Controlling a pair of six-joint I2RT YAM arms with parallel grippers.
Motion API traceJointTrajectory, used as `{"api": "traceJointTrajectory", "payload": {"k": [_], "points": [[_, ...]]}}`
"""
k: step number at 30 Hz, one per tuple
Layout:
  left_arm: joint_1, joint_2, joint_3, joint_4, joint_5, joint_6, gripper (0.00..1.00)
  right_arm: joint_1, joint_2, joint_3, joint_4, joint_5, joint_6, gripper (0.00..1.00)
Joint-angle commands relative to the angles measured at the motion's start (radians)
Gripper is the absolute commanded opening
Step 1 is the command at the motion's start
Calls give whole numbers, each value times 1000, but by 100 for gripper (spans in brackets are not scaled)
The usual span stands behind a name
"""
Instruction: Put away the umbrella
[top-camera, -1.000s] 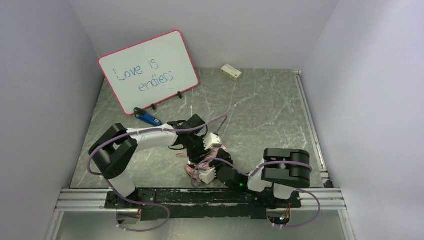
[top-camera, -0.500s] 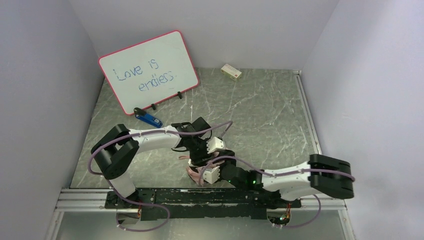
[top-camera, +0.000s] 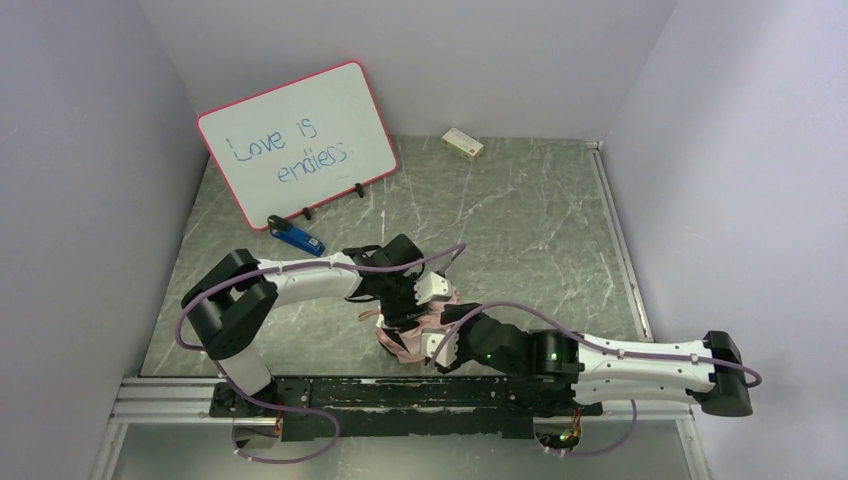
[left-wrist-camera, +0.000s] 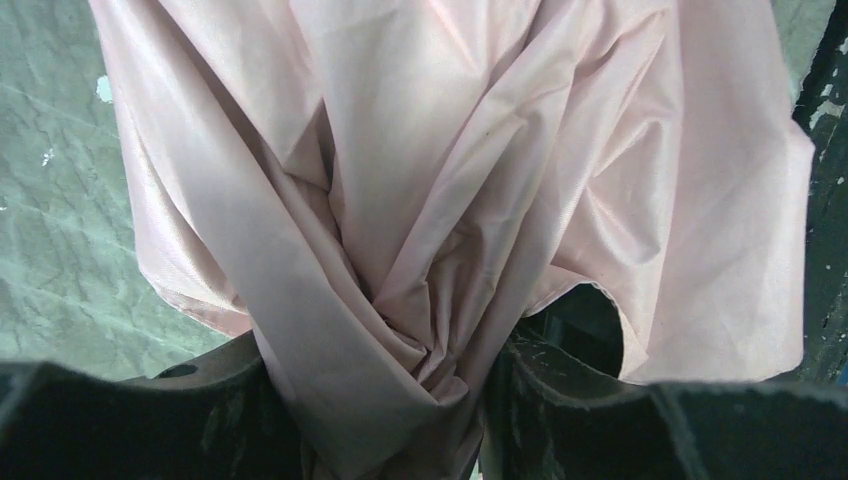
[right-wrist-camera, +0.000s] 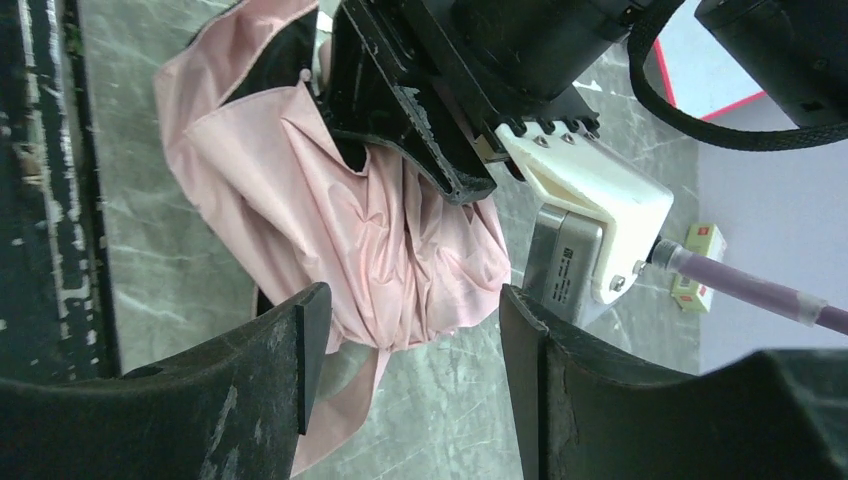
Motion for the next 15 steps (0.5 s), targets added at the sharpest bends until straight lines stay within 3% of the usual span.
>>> {"api": "traceJointTrajectory", "payload": {"k": [1, 10, 15], "points": [[11, 4, -24, 29, -103, 20, 5, 4, -47, 79, -158, -54, 76, 65], [12, -38, -71, 55, -179, 62, 5, 4, -209, 153, -37, 49, 166, 65], [12, -37, -73, 50, -198, 64, 5, 3, -185, 252, -135, 111, 386, 63]]}}
